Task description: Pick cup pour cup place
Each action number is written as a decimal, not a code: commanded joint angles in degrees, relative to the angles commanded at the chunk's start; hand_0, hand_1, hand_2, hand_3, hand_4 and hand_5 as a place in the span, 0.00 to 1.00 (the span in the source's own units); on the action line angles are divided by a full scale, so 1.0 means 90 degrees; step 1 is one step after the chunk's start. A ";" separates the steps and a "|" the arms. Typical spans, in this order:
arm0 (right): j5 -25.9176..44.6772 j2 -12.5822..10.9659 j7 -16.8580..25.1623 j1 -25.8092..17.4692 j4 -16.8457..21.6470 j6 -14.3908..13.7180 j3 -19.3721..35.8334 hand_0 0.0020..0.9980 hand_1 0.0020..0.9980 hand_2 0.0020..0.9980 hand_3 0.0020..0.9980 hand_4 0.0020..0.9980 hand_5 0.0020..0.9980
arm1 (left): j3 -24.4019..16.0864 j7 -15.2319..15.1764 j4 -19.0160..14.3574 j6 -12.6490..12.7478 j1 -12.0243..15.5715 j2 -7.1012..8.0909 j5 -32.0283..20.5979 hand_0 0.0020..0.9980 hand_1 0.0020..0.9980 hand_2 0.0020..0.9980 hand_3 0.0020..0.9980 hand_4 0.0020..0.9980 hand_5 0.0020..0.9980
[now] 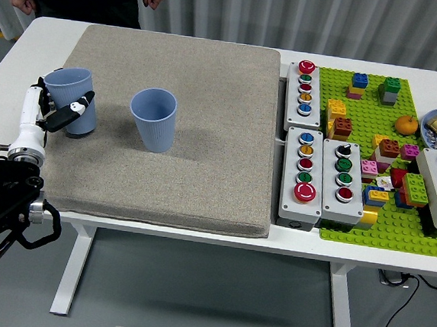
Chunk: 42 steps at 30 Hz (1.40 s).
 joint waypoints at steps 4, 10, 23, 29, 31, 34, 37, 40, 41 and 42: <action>-0.0021 0.0012 -0.0004 -0.0022 0.0000 0.0004 0.0004 0.74 0.70 0.72 0.64 0.23 0.39 | -0.0113 -0.0043 0.0068 0.0040 0.0069 -0.0107 0.0032 0.45 0.55 0.75 0.79 0.53 0.00; -0.0061 0.0008 -0.0008 -0.0022 0.0000 0.0011 0.0018 0.74 0.70 0.72 0.64 0.23 0.39 | -0.0173 -0.0175 0.0089 0.0070 0.0068 -0.0204 0.0097 0.46 0.55 0.75 0.79 0.53 0.00; -0.0076 0.0023 -0.0017 0.0011 0.0000 0.0017 0.0014 0.74 0.70 0.72 0.64 0.23 0.39 | -0.0079 -0.0997 0.0215 0.0193 0.0150 -0.0671 -0.0115 0.48 0.56 0.74 0.79 0.53 0.00; -0.0071 0.0029 -0.0019 0.0022 0.0000 0.0016 0.0017 0.74 0.70 0.72 0.64 0.23 0.39 | -0.0088 -0.1079 0.0252 0.0227 0.0186 -0.0703 -0.0070 0.48 0.56 0.74 0.78 0.53 0.00; -0.0075 0.0031 -0.0022 0.0028 0.0000 0.0016 0.0019 0.74 0.70 0.72 0.64 0.23 0.39 | -0.0094 -0.1149 0.0272 0.0231 0.0185 -0.0706 -0.0092 0.48 0.56 0.74 0.78 0.53 0.00; -0.0081 0.0036 -0.0026 0.0035 0.0000 0.0018 0.0020 0.74 0.70 0.72 0.64 0.23 0.39 | -0.0104 -0.1392 0.0369 0.0238 0.0178 -0.0731 -0.0220 0.48 0.56 0.74 0.78 0.53 0.00; -0.0068 0.0040 -0.0025 0.0039 0.0000 0.0017 0.0016 0.74 0.70 0.72 0.64 0.23 0.39 | -0.0093 -0.1526 0.0440 0.0226 0.0209 -0.0759 -0.0232 0.50 0.61 0.77 0.78 0.55 0.01; -0.0065 0.0041 -0.0021 0.0040 0.0000 0.0017 0.0013 0.74 0.70 0.72 0.64 0.23 0.39 | -0.0089 -0.1540 0.0453 0.0167 0.0250 -0.0791 -0.0155 0.50 0.61 0.77 0.78 0.55 0.01; -0.0066 0.0042 -0.0021 0.0041 0.0000 0.0017 0.0016 0.74 0.70 0.72 0.64 0.23 0.40 | -0.0089 -0.1537 0.0461 0.0149 0.0258 -0.0806 -0.0139 0.53 0.63 0.81 0.78 0.67 0.15; -0.0066 0.0042 -0.0022 0.0042 0.0000 0.0017 0.0017 0.74 0.70 0.72 0.64 0.23 0.40 | -0.0089 -0.1539 0.0467 0.0142 0.0262 -0.0815 -0.0134 0.53 0.63 0.81 0.78 0.67 0.15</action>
